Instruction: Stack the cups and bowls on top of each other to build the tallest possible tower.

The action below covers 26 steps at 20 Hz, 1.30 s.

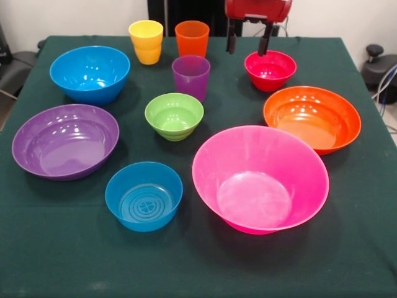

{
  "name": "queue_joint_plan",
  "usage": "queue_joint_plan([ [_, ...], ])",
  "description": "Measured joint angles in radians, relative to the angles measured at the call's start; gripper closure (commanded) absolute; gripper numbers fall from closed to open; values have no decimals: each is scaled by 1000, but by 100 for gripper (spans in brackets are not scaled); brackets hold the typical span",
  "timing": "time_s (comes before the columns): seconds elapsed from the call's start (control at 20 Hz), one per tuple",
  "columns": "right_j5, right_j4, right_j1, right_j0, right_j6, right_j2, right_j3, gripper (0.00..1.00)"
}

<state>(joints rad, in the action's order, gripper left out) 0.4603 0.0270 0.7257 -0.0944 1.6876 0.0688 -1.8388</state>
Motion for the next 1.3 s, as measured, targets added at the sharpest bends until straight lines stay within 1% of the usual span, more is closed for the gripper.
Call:
queue_joint_plan([
  [0.5, 0, 1, 0, 0, 0, 0, 0, 0],
  [0.95, 0, 1, -1, -25, 0, 1, 1, 0],
  [1.3, 0, 9, -20, -28, 0, 3, 28, 0],
])
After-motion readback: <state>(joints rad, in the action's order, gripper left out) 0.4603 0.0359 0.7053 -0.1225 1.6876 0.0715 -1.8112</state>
